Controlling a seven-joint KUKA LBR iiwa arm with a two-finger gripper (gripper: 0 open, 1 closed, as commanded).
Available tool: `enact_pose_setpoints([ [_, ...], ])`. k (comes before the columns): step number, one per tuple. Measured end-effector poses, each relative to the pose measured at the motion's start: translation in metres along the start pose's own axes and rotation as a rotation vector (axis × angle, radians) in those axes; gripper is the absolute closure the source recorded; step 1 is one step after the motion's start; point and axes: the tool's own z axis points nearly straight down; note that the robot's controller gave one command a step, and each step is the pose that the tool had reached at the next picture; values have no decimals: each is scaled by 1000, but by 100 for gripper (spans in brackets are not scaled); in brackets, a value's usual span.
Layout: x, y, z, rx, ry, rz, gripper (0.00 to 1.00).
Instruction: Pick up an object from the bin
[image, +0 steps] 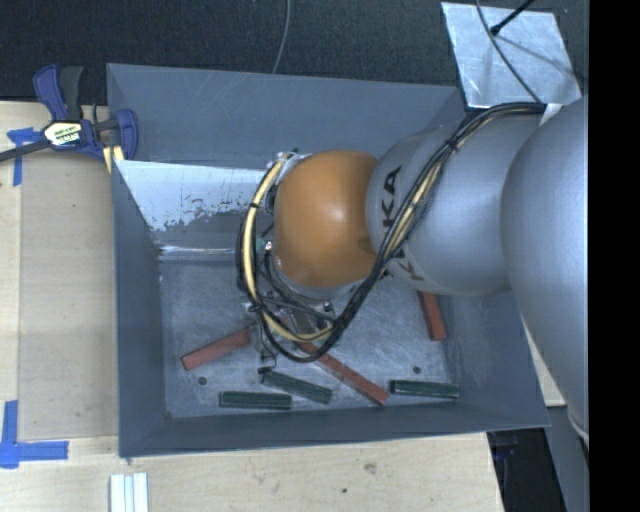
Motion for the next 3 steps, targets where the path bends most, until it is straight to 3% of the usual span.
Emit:
enact_pose_setpoints([
  [1,39,-37,-40,1,0,82,100],
  [2,-5,-68,19,1,-12,-8,100],
  [3,11,-70,9,-1,13,20,100],
])
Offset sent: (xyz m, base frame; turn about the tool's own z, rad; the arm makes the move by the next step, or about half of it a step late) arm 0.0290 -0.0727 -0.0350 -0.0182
